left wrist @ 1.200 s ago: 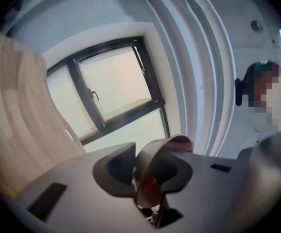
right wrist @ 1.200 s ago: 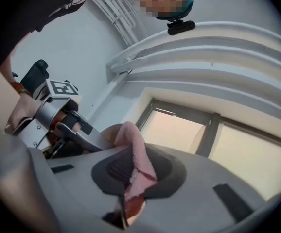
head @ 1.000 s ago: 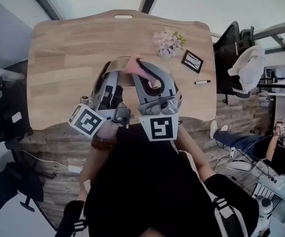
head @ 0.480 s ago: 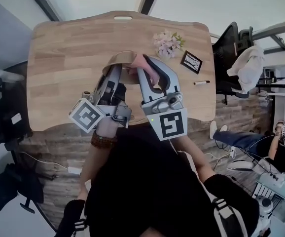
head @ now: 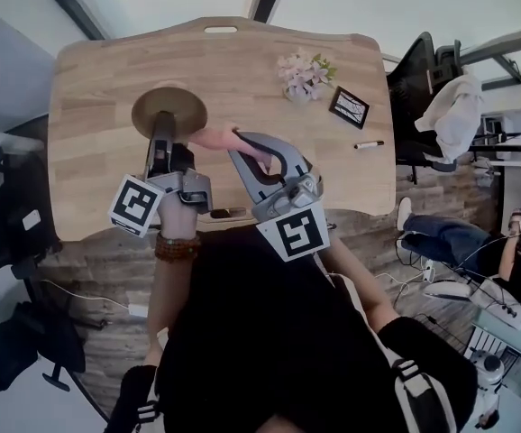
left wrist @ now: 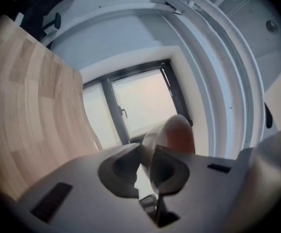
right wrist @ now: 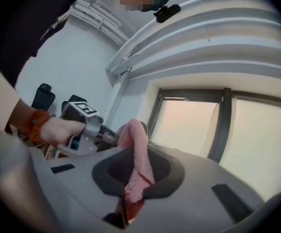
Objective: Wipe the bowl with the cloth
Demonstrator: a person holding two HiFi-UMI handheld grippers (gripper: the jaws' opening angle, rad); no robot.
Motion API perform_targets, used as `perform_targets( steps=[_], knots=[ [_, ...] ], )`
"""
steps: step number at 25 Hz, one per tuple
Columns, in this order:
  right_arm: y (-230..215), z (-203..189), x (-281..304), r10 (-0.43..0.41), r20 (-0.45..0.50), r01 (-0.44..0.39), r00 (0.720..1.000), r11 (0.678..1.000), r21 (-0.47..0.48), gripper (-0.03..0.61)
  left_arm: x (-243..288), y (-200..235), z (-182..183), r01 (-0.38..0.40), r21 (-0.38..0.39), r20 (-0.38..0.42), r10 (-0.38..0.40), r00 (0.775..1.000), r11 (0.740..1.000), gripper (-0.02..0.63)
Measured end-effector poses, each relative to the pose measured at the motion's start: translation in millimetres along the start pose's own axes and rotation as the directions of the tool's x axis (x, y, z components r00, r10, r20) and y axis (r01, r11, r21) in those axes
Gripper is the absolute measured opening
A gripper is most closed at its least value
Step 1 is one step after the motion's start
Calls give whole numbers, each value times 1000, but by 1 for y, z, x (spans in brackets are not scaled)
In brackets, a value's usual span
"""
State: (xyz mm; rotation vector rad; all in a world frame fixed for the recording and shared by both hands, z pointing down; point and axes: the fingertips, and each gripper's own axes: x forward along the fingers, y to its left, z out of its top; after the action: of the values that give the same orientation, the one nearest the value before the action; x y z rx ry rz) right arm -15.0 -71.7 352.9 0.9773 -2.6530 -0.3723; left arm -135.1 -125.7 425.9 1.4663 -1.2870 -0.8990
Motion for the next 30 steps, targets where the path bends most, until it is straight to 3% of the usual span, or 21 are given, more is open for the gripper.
perform_targets(
  steps=[3, 5, 7, 9, 11, 13, 14, 15, 16, 19, 23, 27, 30],
  knots=[
    [7, -25, -10, 39, -61, -41, 997, 999, -31, 20, 15, 24, 8, 25, 97, -131, -13, 991, 995, 25],
    [1, -37, -16, 23, -78, -23, 997, 1000, -2, 20, 17, 46, 3, 5, 203, -222, 41, 974, 979, 25],
    [-11, -43, -20, -21, -59, 25, 998, 997, 70, 20, 13, 69, -8, -19, 272, -289, 101, 952, 962, 26],
    [-30, -47, -24, -82, -26, 86, 996, 980, 179, 20, 10, 91, -30, -16, 355, -373, 157, 914, 935, 26],
    [-47, -55, -29, -116, -23, 118, 993, 962, 247, 20, 7, 118, -61, 10, 485, -470, 251, 846, 875, 26],
    [-64, -63, -36, -137, -33, 141, 990, 952, 271, 20, 3, 148, -95, 48, 605, -544, 369, 753, 795, 26],
    [-71, -67, -39, -148, -40, 153, 988, 948, 279, 20, 0, 163, -111, 62, 640, -570, 418, 707, 766, 26],
    [-76, -70, -42, -157, -49, 165, 986, 944, 287, 20, -2, 178, -125, 69, 653, -592, 452, 667, 754, 26],
    [-81, -73, -45, -165, -57, 174, 985, 940, 294, 20, -4, 192, -139, 65, 646, -616, 469, 633, 761, 26],
    [-87, -80, -49, -177, -69, 190, 982, 931, 311, 20, -4, 229, -175, 4, 582, -680, 485, 550, 813, 26],
    [-72, -88, -46, -159, -76, 175, 984, 929, 327, 20, -8, 276, -211, -108, 545, -717, 529, 454, 832, 26],
    [-61, -91, -42, -135, -82, 155, 987, 932, 327, 20, -11, 301, -226, -158, 571, -710, 581, 397, 805, 26],
    [-55, -88, -39, -122, -78, 139, 989, 957, 257, 20, -16, 312, -233, -176, 583, -708, 602, 370, 793, 26]
  ],
)
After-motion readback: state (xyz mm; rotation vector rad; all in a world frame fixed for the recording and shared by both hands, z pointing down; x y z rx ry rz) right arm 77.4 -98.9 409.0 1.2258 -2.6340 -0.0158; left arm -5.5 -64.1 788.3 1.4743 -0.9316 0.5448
